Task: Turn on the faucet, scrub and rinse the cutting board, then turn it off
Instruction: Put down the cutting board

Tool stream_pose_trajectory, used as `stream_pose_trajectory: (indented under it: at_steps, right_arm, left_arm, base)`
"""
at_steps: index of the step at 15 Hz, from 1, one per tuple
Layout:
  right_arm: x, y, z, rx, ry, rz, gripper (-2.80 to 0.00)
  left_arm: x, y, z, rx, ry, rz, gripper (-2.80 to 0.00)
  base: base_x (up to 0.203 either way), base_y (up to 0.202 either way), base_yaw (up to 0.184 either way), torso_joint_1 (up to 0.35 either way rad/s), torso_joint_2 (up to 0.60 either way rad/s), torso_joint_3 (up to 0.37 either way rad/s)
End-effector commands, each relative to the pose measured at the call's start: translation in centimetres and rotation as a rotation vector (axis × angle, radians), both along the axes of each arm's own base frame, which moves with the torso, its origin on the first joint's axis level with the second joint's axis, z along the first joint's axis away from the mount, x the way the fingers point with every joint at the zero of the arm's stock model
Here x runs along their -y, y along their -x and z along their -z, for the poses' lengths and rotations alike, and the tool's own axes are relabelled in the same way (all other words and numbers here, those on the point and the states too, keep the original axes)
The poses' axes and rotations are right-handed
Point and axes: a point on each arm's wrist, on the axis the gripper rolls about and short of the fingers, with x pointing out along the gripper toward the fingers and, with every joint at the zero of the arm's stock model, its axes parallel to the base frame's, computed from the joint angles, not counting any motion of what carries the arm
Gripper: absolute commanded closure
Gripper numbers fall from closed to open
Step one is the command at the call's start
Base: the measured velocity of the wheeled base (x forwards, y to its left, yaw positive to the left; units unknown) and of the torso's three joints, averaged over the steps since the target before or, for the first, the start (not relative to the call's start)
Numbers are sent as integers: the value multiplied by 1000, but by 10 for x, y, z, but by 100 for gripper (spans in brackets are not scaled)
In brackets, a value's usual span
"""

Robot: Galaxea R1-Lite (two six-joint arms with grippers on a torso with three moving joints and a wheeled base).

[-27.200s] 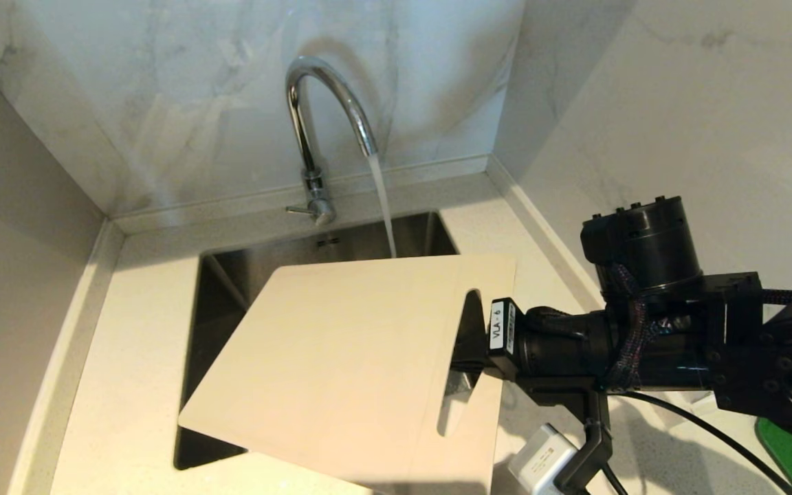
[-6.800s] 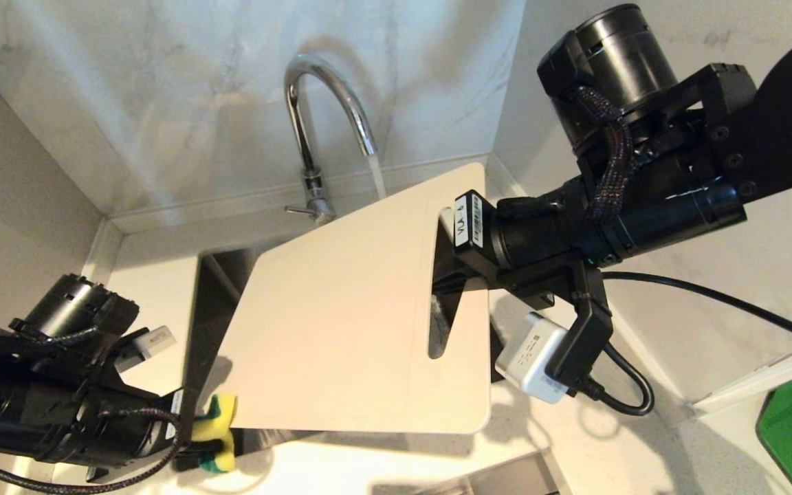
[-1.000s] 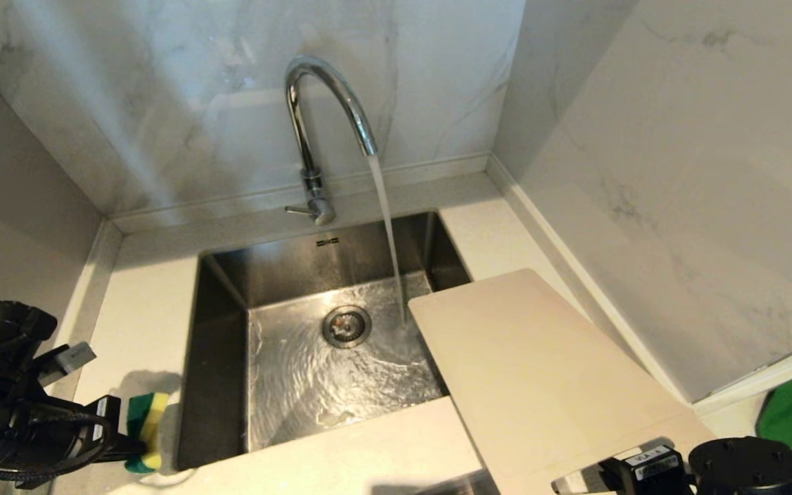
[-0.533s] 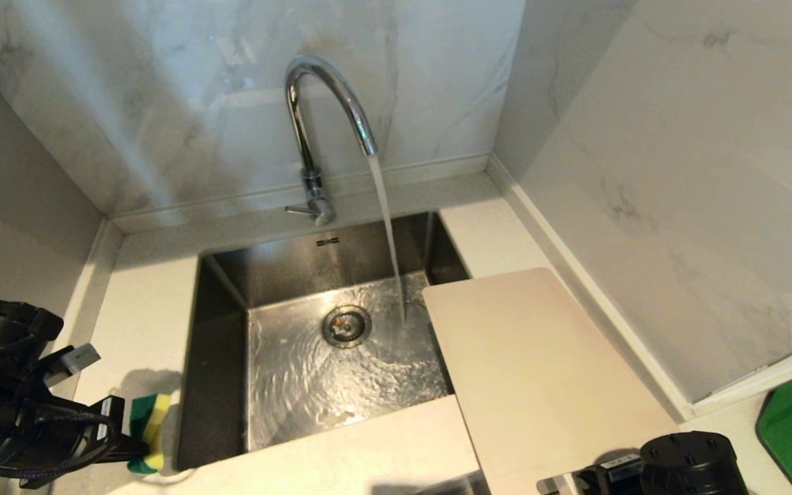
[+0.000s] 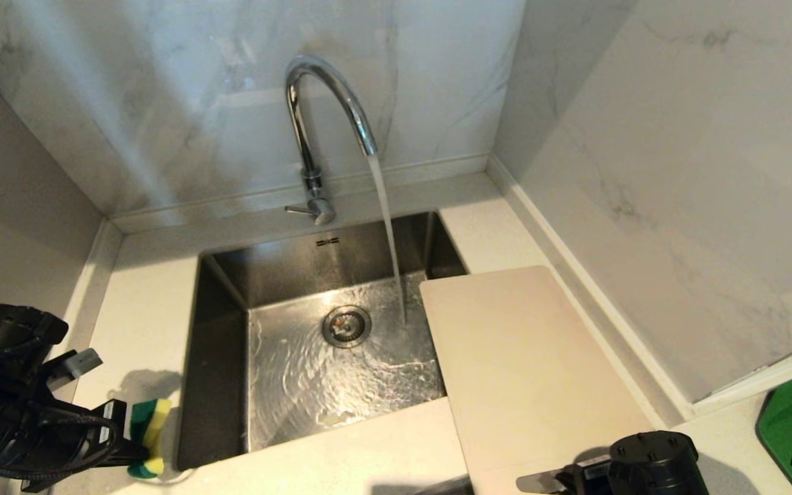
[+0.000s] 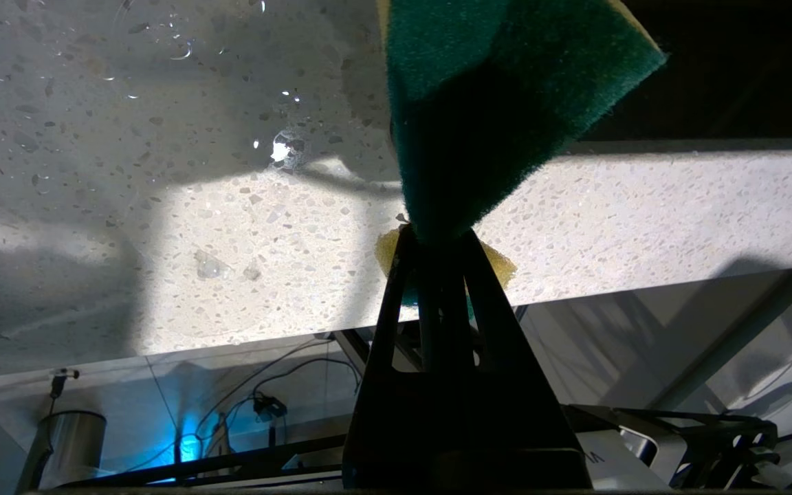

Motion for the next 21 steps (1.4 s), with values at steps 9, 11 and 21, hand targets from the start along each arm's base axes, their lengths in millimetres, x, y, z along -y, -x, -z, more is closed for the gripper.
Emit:
stream_pose_trajectory:
  at_steps: [9, 11, 21]
  right_arm:
    - [-6, -4, 18, -90, -8, 19, 0]
    - [-7, -7, 24, -111, 0, 23, 0]
    - [-12, -21, 58, -4, -2, 72, 0]
  left_arm:
    - [0, -5, 6, -14, 2, -4, 0]
    - [0, -8, 8, -7, 3, -5, 0]
    - [-3, -17, 15, -16, 6, -19, 0]
  base:
    - [0, 0, 0, 0, 0, 0]
    - [0, 0, 0, 0, 0, 0]
    - [0, 0, 0, 0, 0, 0]
